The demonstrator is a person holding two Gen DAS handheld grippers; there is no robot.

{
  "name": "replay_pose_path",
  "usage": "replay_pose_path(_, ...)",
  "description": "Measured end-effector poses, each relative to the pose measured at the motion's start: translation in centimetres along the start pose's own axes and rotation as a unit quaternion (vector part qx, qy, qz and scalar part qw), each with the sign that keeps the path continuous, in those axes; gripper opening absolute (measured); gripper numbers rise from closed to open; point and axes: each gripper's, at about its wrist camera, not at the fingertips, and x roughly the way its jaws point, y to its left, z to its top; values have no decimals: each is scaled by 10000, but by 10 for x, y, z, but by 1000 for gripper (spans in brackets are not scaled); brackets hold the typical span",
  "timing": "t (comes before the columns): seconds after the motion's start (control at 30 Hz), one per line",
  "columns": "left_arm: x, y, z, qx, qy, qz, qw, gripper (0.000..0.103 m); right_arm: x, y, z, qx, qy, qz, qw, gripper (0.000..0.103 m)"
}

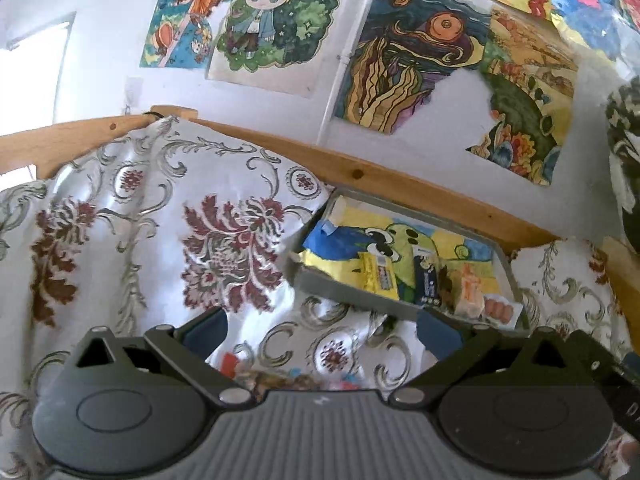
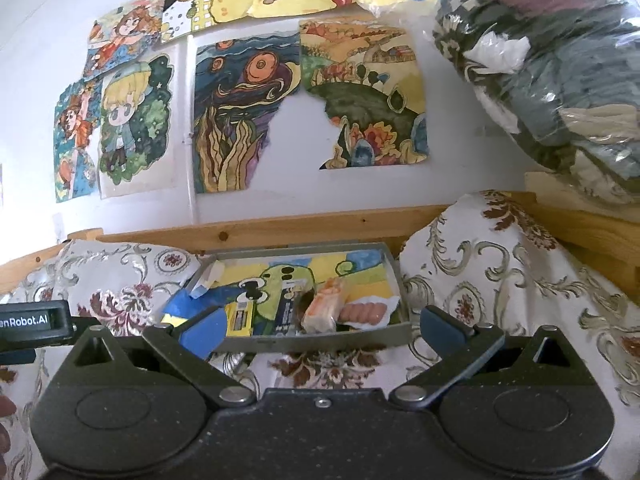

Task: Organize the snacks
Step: 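Withdraw both tools from the tray back toward the remaining snacks, then move both tools toward the red-capped sausage stick, bread roll and orange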

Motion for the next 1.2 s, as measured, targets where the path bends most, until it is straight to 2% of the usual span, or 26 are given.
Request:
replay_pose_path(0.23,-28,11,-24,164,-36,79,9998,103,-28,6,-10,-131,-14,13,9999,102)
replay_pose_path(0.47,-50,25,-43,213,-55,201,9996,103,-44,12,-28,-418,186,109,9989,102)
replay_pose_path(0.83,-63,35,-63,503,29,299,9983,103,-58,22,-45,-481,434,116,9978,102)
replay_pose_path(1.2,-56,54,-82,531,678,532,9949,103,-50,30,-69,-606,1007,77,9930,102)
